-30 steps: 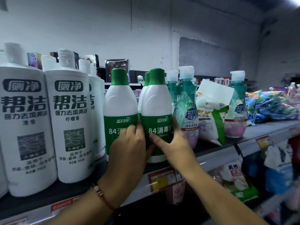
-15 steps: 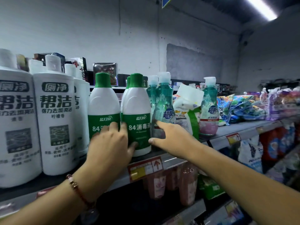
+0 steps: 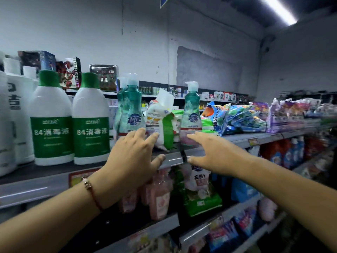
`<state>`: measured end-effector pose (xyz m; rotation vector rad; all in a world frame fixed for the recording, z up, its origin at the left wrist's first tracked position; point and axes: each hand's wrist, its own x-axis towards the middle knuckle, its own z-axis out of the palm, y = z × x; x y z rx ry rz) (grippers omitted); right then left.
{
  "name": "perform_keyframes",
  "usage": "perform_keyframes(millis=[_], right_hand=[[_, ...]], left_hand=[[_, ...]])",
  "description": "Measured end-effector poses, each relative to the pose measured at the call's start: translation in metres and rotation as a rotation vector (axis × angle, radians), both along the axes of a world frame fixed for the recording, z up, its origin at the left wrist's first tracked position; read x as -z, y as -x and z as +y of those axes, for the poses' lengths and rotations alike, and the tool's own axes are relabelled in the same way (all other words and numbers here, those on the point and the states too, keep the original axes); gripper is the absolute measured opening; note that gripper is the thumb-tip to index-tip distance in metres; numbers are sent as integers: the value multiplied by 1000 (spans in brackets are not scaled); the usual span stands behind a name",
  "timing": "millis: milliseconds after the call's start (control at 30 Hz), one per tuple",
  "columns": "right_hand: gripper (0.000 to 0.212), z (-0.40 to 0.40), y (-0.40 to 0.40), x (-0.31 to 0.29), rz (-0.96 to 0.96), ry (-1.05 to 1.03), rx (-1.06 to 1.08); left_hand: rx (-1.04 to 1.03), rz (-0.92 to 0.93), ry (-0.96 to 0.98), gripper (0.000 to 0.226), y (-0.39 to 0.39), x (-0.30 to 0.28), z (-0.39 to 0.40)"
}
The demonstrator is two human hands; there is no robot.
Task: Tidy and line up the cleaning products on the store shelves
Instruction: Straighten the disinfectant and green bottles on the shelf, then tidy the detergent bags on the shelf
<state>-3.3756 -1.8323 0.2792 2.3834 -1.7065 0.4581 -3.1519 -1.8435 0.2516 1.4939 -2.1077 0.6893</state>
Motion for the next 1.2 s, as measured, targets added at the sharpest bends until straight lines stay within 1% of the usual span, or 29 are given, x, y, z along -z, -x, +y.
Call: perform_keyframes(millis=[200, 400, 533, 667, 733, 833, 900, 1000, 1033, 1100, 1133, 1200], right_hand=[[79, -3, 63, 8, -43, -16, -2], [76, -22, 80, 8, -148, 1, -74], [76, -44, 65, 2, -222, 5, -132], [68, -93, 37, -18, -309, 23, -132], [69, -120, 21, -29, -347, 60, -129], [75, -156, -6, -42, -416, 62, -123], [69, -177, -24, -45, -414, 96, -103], [44, -200, -39, -44, -441, 237, -130], [35, -204, -40, -46, -476, 273, -161], [22, -205, -36, -54, -565, 320, -235], [21, -201, -33, -59, -602, 350, -282], [31, -185, -30, -69, -620, 430, -378]], left_hand=[[-5, 7, -51, 75, 64, 7, -5], [-26, 13, -35, 75, 97, 3, -25], [-87, 8, -48, 75, 95, 8, -40], [-169, -5, -40, 75, 87, 10, -61], [-211, 9, -35, 74, 84, 10, -73], [-250, 49, -11, 69, 81, 14, -90], [-257, 85, -9, 67, 82, 20, -99], [-229, 196, -3, 69, 85, 31, -110], [-216, 248, -1, 74, 88, 33, -114], [-175, 393, 4, 90, 94, 34, -121], [-144, 489, 9, 101, 99, 31, -123], [-56, 734, 18, 119, 110, 23, -126]])
